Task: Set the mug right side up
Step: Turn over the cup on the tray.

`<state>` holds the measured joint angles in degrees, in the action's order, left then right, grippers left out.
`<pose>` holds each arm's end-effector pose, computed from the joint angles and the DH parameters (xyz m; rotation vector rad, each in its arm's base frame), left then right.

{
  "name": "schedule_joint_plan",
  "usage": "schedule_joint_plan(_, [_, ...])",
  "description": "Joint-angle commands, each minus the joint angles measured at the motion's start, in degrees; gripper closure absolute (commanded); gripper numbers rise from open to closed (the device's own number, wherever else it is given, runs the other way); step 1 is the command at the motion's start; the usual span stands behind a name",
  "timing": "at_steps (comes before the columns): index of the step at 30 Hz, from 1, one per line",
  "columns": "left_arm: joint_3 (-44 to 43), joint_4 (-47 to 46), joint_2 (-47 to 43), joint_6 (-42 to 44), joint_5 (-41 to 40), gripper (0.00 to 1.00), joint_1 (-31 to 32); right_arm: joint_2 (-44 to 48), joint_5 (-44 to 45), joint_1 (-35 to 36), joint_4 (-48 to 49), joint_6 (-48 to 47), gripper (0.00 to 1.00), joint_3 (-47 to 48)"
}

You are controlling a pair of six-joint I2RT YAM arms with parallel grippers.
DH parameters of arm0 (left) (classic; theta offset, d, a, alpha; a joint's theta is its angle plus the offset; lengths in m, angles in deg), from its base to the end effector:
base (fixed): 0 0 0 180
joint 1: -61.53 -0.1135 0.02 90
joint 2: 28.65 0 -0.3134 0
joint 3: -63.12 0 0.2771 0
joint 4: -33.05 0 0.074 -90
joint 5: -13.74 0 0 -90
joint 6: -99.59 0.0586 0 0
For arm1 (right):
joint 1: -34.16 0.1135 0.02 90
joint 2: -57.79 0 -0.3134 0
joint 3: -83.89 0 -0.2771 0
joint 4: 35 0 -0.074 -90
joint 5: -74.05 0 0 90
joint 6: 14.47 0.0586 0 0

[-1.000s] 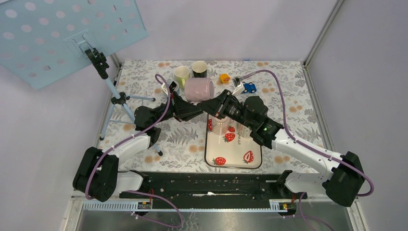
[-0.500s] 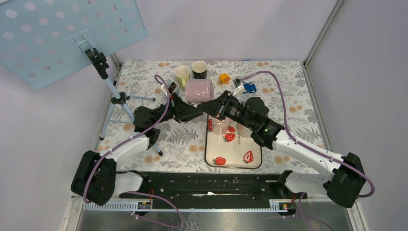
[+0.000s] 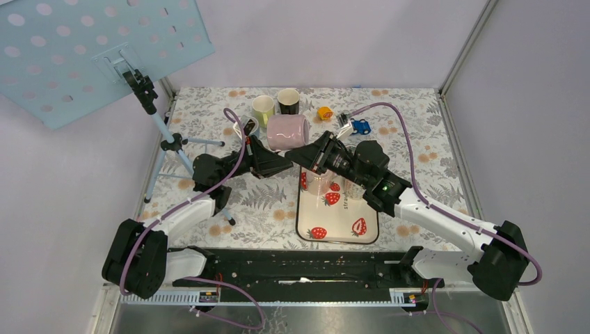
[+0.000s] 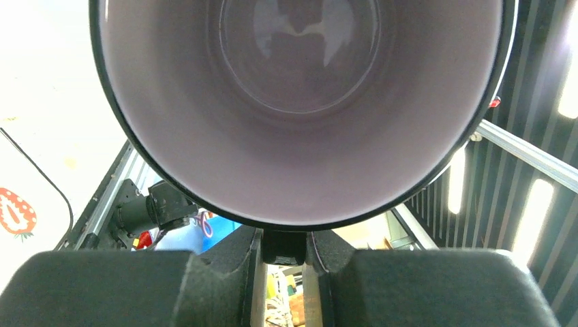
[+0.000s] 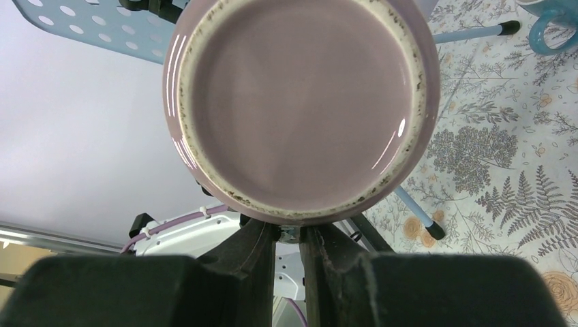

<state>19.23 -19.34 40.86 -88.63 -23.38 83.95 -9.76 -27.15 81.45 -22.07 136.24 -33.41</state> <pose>0.2205 -0.1415 0.3365 0.0308 1.7097 -2.2049 0.1996 0.2330 0.3982 0.0077 1.6687 1.6409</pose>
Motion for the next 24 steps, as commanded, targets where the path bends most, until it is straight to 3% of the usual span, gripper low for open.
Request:
schedule_joint_plan(1, [-0.6,-0.6,-1.5,2.3,-1.0,0.87,-0.9,1.8,-1.0,-0.3,3.6,-2.7,1.0,1.4])
schedule_joint_plan(5, [-1.3,1.9,-1.7,4.7,-1.2,1.0,-0.9,1.2,-1.9,-0.3,2.9,-3.0,1.0,1.3])
schedule_joint_plan(16, [-7.8,26.9,-6.0,23.6,-1.7,1.0,-0.8,0.6,-3.4,-0.3,-0.1,-5.6,0.98,0.3])
schedule_joint_plan(21, [-8.1,28.8,-6.1,25.6,-2.2,1.0,-0.9,1.0,-3.2,-0.3,-0.3,-6.1,0.64,-0.7])
schedule_joint_plan(24, [-8.2,28.8,-5.7,25.7,-2.1,1.0,-0.8,1.3,-3.2,-0.3,-0.7,-6.7,0.51,-0.9])
